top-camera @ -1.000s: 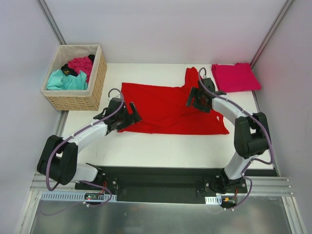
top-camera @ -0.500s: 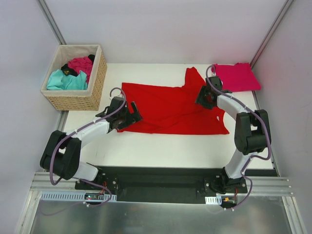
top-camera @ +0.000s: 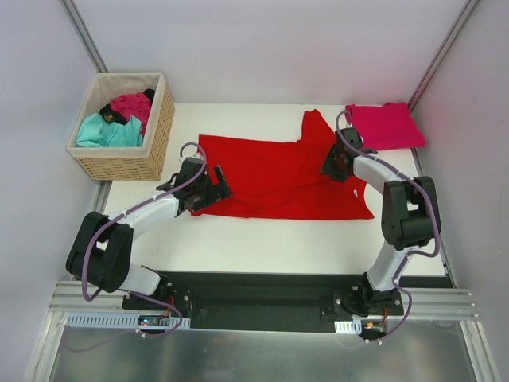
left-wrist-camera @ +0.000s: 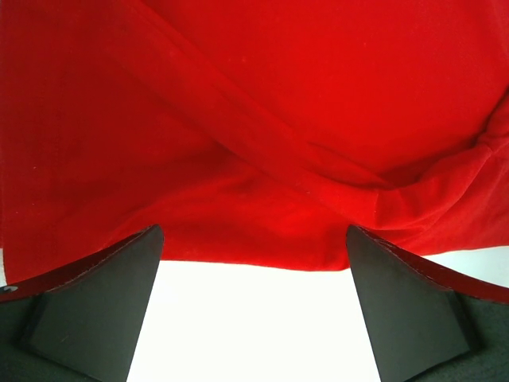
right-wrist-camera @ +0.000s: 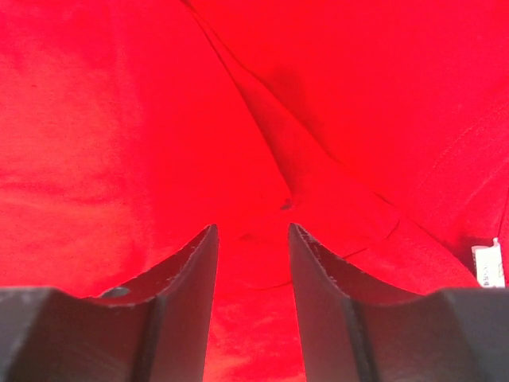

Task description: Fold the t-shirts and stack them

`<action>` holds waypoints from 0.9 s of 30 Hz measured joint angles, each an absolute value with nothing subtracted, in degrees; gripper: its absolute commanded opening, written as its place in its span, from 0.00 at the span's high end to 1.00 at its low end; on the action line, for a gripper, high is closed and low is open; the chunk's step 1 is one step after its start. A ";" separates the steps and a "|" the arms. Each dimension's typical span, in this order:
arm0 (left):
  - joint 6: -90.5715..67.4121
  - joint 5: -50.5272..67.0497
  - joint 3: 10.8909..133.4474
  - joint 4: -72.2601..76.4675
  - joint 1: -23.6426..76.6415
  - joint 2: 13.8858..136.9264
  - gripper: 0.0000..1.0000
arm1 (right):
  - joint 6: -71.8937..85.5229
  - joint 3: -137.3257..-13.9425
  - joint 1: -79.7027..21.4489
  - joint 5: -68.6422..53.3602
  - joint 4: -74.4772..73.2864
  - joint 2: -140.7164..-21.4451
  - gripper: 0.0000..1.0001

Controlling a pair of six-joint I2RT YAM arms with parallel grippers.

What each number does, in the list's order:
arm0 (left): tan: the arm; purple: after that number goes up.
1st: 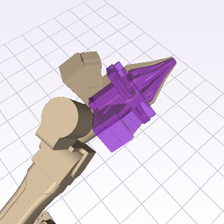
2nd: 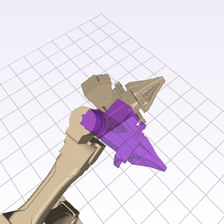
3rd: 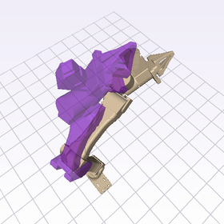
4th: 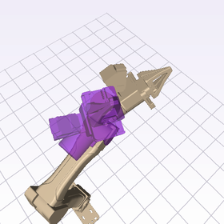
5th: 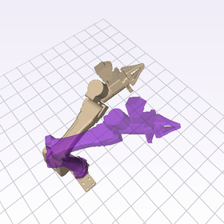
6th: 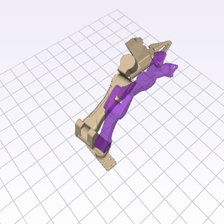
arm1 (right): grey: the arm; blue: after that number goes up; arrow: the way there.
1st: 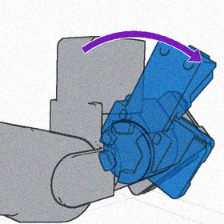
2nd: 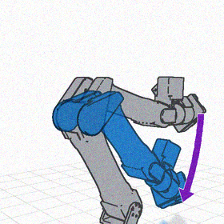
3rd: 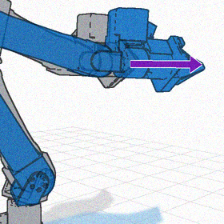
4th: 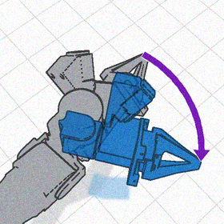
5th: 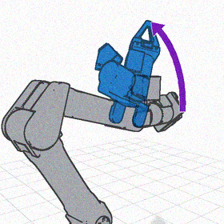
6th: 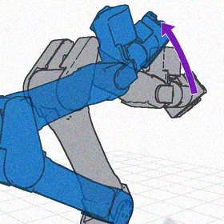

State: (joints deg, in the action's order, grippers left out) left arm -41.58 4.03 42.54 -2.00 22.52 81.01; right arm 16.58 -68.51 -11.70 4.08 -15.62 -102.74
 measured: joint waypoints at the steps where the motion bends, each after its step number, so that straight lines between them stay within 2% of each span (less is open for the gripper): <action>1: -41.50 4.03 42.57 -2.00 22.52 81.03 0.01 | 16.67 -68.49 -11.60 4.08 -15.64 -103.00 0.55; 12: -41.19 4.01 42.72 -1.98 22.52 81.73 0.01 | 17.21 -68.45 -10.63 4.08 -15.64 -104.97 0.60; 17: -41.08 4.01 42.72 -2.00 22.52 81.76 0.01 | 17.52 -68.45 -10.59 4.05 -15.62 -106.30 0.67; 20: -41.06 4.01 42.72 -2.00 22.52 81.78 0.01 | 17.58 -68.47 -10.57 4.03 -15.64 -107.07 0.74; 23: -41.01 4.01 42.72 -1.98 22.52 82.02 0.01 | 17.63 -68.95 -10.52 4.03 -15.64 -107.44 0.85; 24: -40.99 4.01 42.72 -1.98 22.52 82.17 0.01 | 17.74 -69.10 -10.52 3.97 -15.66 -107.53 0.92; 27: -40.95 4.01 42.72 -2.00 22.52 82.37 0.01 | 17.98 -69.21 -10.52 3.90 -15.68 -107.59 0.99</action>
